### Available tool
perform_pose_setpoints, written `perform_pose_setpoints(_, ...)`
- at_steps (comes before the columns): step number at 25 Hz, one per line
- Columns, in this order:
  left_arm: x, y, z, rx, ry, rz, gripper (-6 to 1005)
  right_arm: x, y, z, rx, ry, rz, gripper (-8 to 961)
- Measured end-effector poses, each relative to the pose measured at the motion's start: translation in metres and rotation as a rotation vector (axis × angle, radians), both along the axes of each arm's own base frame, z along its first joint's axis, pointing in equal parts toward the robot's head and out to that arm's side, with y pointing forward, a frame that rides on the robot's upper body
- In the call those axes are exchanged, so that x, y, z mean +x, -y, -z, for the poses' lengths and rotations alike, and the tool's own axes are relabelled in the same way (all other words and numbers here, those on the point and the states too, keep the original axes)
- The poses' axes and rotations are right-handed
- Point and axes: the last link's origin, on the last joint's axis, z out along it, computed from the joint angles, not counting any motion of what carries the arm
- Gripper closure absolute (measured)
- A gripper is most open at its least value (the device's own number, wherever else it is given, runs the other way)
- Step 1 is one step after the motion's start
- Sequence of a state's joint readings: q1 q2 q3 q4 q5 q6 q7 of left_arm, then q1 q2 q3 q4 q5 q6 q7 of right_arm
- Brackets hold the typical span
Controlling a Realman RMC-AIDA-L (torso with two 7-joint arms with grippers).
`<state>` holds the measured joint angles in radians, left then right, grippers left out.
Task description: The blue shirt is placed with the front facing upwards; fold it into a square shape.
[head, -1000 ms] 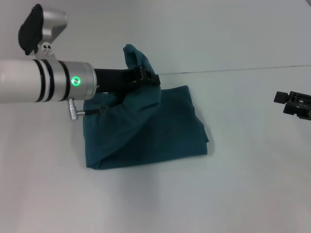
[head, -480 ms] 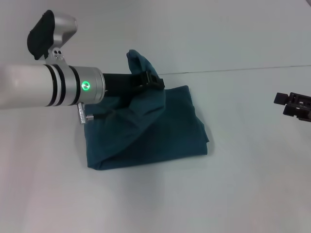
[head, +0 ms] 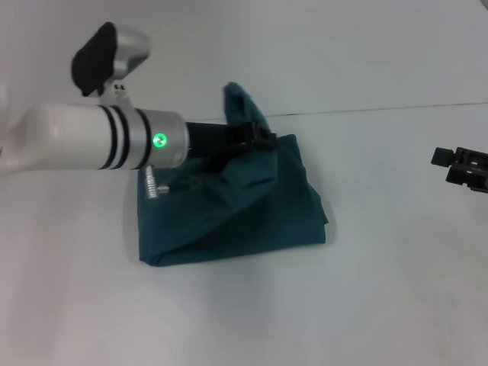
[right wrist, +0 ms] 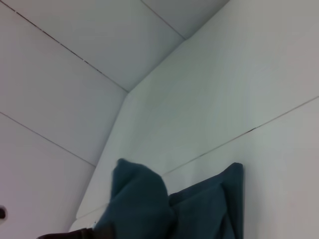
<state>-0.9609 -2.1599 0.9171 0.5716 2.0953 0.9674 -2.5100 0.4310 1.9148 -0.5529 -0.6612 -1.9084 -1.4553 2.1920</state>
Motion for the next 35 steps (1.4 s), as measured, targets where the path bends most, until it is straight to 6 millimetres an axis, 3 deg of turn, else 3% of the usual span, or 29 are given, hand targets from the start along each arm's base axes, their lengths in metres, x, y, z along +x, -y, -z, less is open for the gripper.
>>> perform_pose_setpoints(11,0.013,-0.003,0.003,0.009,0.007,0.023,732,0.002,0.001,0.000,-0.006,0.012,0.008,93)
perform_pose_setpoints(15,0.007,-0.001,-0.008,0.015,0.030,0.028,542,0.002,0.000,0.000,-0.006,0.015,0.005,93)
perform_pose_setpoints(22,-0.034,0.009,-0.038,0.006,0.105,-0.124,259,0.002,-0.001,-0.002,-0.007,0.027,0.006,93)
perform_pose_setpoints(24,-0.046,0.013,-0.041,0.002,0.132,-0.184,74,0.003,-0.001,-0.002,-0.006,0.028,0.007,94)
perform_pose_setpoints(27,-0.060,0.017,-0.039,0.002,0.149,-0.248,68,0.003,-0.002,-0.002,-0.003,0.030,0.009,94)
perform_pose_setpoints(35,-0.073,0.021,-0.018,-0.029,0.140,-0.339,51,0.001,-0.004,-0.001,-0.003,0.029,0.005,94)
